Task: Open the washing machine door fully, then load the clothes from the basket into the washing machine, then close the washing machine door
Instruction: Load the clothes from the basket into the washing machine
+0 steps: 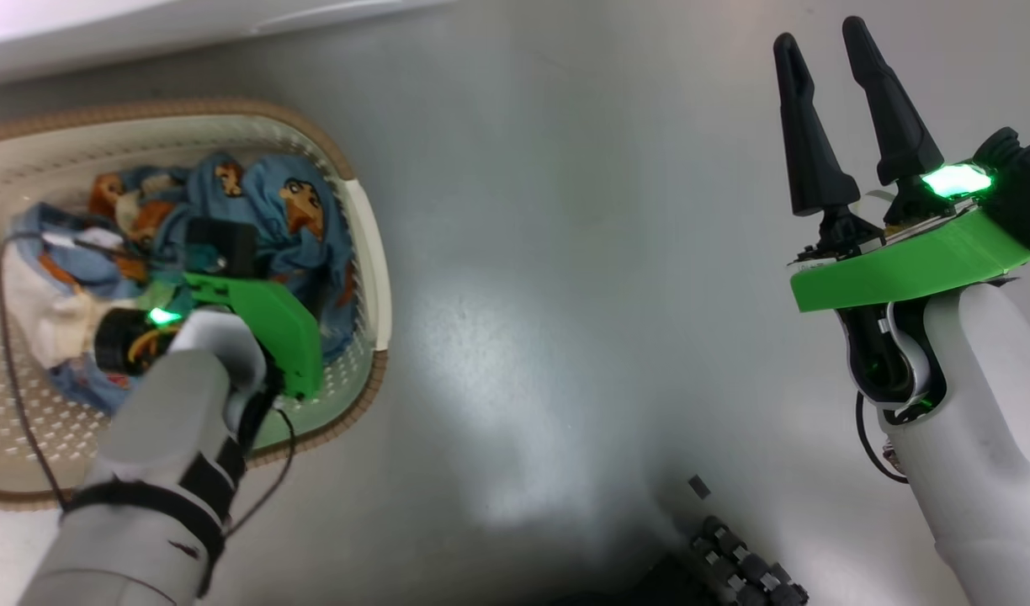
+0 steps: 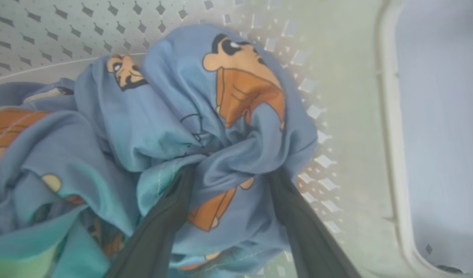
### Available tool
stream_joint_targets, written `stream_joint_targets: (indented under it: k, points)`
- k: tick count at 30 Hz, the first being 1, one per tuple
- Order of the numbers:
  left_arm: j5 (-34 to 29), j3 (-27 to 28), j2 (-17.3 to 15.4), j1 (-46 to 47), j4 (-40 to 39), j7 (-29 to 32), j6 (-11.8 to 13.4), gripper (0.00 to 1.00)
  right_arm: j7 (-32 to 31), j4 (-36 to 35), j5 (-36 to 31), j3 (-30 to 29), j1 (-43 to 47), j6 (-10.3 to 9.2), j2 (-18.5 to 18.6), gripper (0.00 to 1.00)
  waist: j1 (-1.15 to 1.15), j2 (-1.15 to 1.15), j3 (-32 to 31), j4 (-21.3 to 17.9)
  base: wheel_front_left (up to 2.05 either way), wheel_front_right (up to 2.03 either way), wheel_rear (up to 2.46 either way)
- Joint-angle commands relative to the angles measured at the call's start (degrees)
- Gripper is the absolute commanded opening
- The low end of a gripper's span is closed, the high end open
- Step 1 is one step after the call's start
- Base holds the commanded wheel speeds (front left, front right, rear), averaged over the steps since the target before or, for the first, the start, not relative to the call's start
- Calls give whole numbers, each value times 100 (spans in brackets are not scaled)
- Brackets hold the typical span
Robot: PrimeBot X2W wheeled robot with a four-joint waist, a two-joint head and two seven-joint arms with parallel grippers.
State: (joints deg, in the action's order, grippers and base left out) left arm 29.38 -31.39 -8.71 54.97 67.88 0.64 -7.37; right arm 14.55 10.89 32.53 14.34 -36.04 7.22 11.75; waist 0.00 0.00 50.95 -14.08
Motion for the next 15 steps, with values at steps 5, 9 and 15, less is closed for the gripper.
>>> stream_joint_targets:
  k: [5,9,15]
  points:
    - [255,-14,-279,169,164,397,-11,100,45,-142,-19,87,119,26,-25,100,0,0,235,-171,0,0,0]
    - [400,-95,-348,281,261,702,-11,100,45,-139,-20,108,100,26,-39,100,0,0,259,-230,0,0,0]
    - [579,-152,-411,361,344,807,-12,46,45,-106,-25,87,91,26,-38,100,0,0,201,-252,0,0,0]
